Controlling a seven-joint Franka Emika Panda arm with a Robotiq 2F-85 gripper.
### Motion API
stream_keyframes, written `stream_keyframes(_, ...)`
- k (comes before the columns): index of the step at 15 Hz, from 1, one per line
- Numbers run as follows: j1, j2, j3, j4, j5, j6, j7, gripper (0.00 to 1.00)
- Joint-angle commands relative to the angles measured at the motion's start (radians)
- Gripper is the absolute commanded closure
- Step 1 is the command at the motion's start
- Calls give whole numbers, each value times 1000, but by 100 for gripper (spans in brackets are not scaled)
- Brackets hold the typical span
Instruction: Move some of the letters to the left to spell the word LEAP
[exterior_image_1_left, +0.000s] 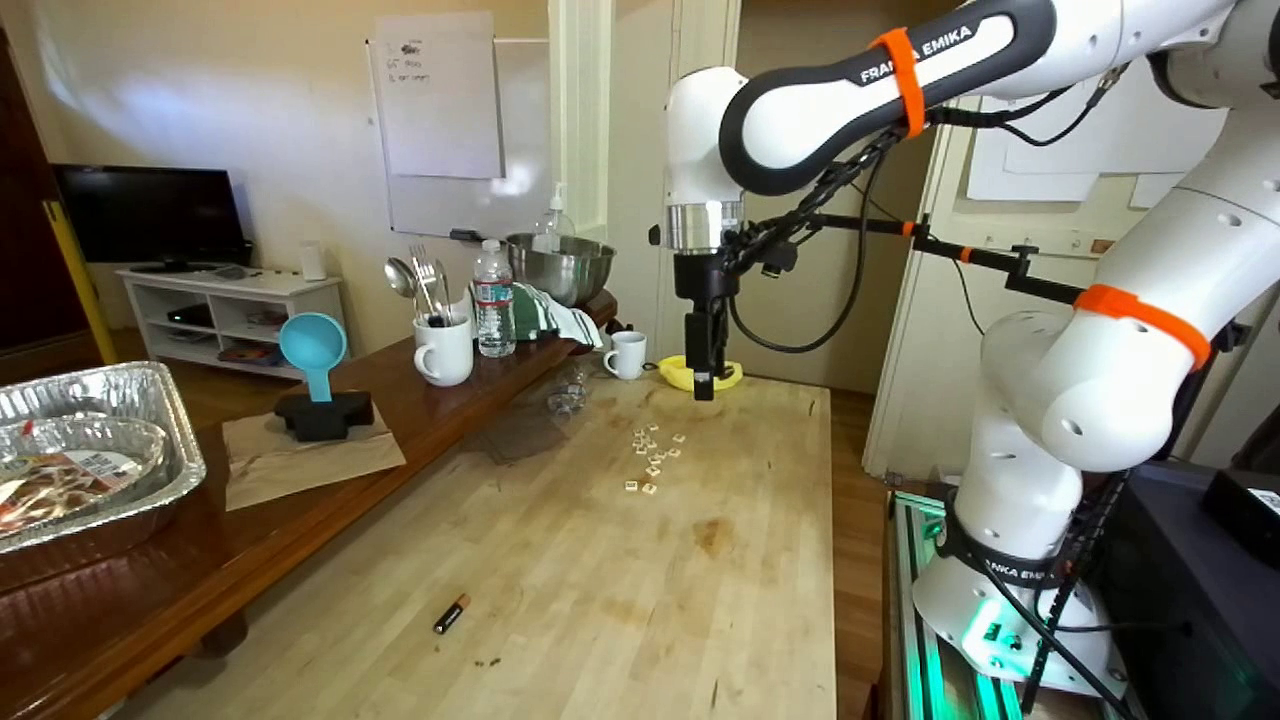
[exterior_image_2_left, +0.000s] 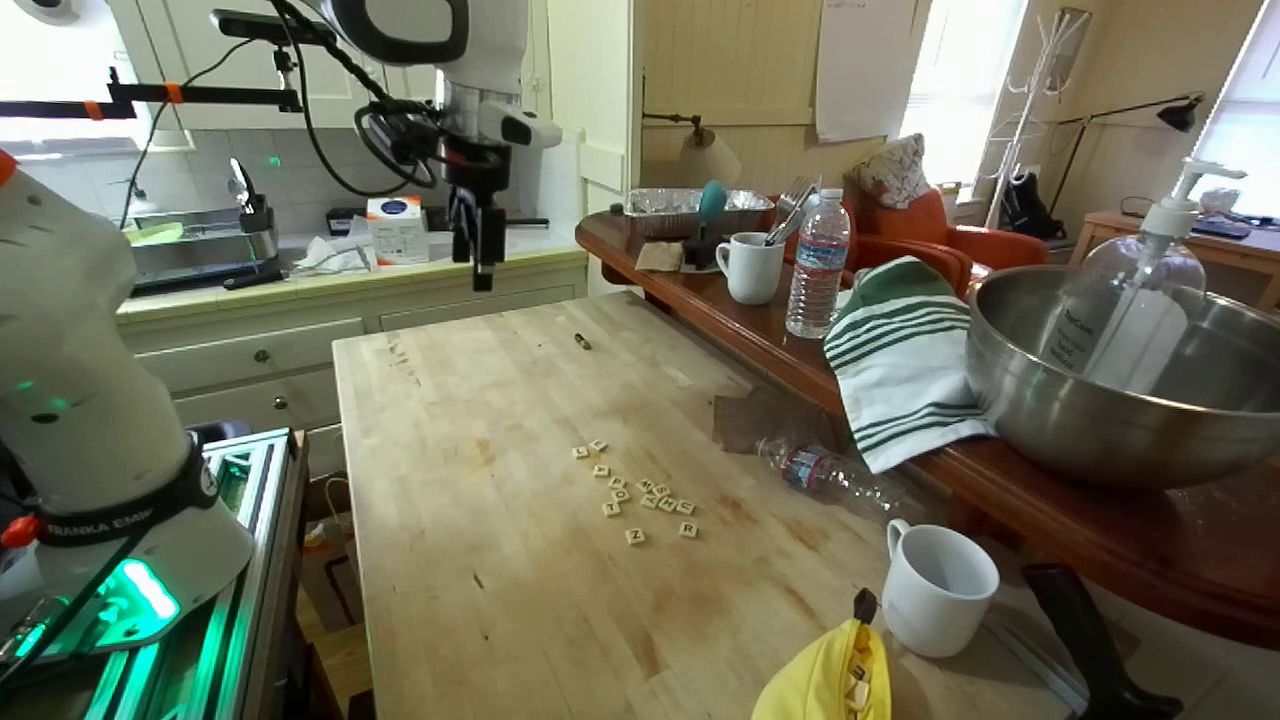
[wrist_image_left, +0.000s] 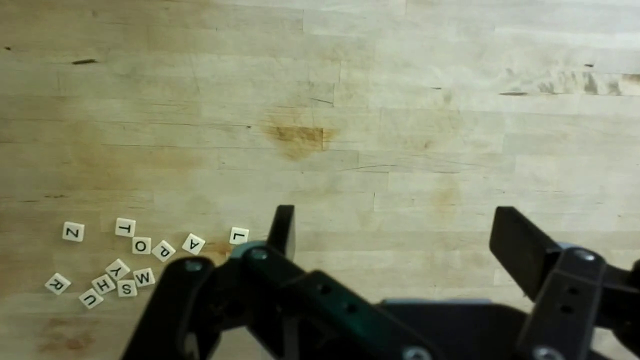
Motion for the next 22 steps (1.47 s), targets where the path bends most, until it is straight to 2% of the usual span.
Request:
stream_keyframes(1,-2,61,-26,-52,26,119,-45,0)
stream_keyframes(3,-8,87,-33,-47,40,147,-21,0)
stream_keyframes(4,-6,65,-18,-42,5,115,-16,0)
stream_keyframes(11,-7,74,-19,-37,5,117,-16,0)
stream_keyframes(15,-17,134,-6,-54,-115,194,-69,0)
stream_keyframes(19,-24,206,-21,-78,-248,345,-170,0)
stream_keyframes(21,-30,247,-30,-89,-283,419,-203,10)
stream_keyframes(22,-33,266,-36,-95,-289,454,-223,29)
